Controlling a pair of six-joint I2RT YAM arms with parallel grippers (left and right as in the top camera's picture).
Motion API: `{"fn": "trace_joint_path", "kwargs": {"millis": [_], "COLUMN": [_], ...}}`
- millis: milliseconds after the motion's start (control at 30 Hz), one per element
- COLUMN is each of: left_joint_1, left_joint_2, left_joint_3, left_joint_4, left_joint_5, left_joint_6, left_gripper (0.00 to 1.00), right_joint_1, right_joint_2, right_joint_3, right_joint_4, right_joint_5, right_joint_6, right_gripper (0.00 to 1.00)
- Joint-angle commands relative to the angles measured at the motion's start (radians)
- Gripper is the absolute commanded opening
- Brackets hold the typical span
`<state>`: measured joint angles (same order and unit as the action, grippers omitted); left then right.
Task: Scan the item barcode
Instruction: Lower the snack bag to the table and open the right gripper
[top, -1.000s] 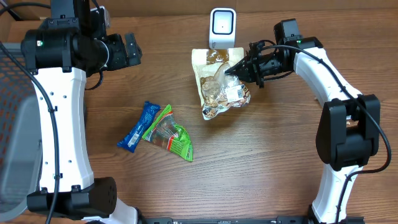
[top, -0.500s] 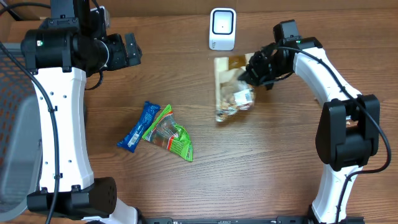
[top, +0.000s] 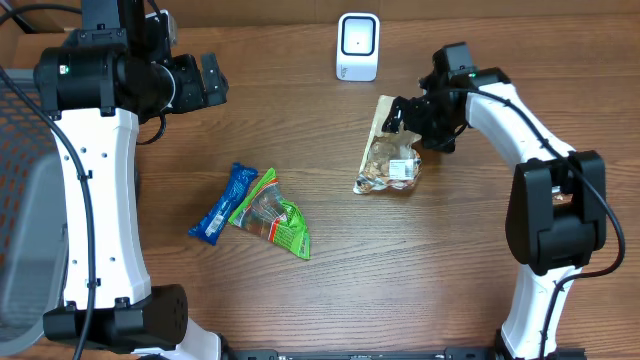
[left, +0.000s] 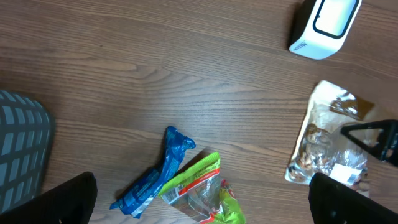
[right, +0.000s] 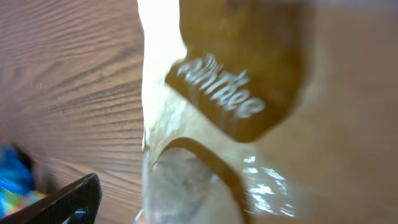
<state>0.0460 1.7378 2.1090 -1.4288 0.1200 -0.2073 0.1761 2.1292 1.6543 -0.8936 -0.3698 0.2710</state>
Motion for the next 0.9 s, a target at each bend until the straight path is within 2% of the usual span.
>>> {"fn": "trace_joint_path", "kwargs": {"millis": [0, 167, 433, 500, 667, 700, 800, 833, 867], "left_joint_1": [0.000, 0.000, 0.000, 0.000, 0.000, 0.000, 0.000, 0.000, 0.000], "left_joint_2": [0.002, 0.002, 0.002, 0.002, 0.002, 0.002, 0.001, 0.002, 0.002], "left_joint_3": [0.014, 0.014, 0.014, 0.014, 0.014, 0.014, 0.014, 0.014, 0.014], "left_joint_4": [0.000, 0.000, 0.000, 0.000, 0.000, 0.000, 0.000, 0.000, 0.000], "left_joint_5": [0.004, 0.004, 0.004, 0.004, 0.004, 0.004, 0.004, 0.004, 0.004], "left_joint_6": [-0.006, -0.006, -0.006, -0.006, -0.006, -0.006, -0.006, -0.006, -0.006], "left_gripper": [1.00, 0.99, 1.00, 1.00, 0.99, 1.00, 0.99, 1.00, 1.00], "right_joint_1": [-0.048, -0.052, -0.052, -0.052, -0.054, -0.056, -0.064, -0.069, -0.075], "right_joint_2": [-0.035, -0.035, 0.009, 0.029, 0.082, 0.083, 0.083, 0.081, 0.076], "right_joint_3": [0.058, 0.058, 0.058, 0.058, 0.058, 0.058, 0.058, 0.058, 0.058], "right_joint_4": [0.058, 0.196, 0.376, 0.386, 0.357, 0.344, 0.304, 0.288, 0.266], "right_joint_5": [0.082, 0.134, 0.114, 0.100, 0.100, 0.101, 0.108, 0.108, 0.107], "right_joint_6": [-0.404, -0.566, -0.564, -0.558, -0.490, -0.476, -0.422, -0.382, -0.320], "right_gripper": [1.00, 1.00, 1.00, 0.97, 0.65, 0.61, 0.25, 0.09, 0.04]}}
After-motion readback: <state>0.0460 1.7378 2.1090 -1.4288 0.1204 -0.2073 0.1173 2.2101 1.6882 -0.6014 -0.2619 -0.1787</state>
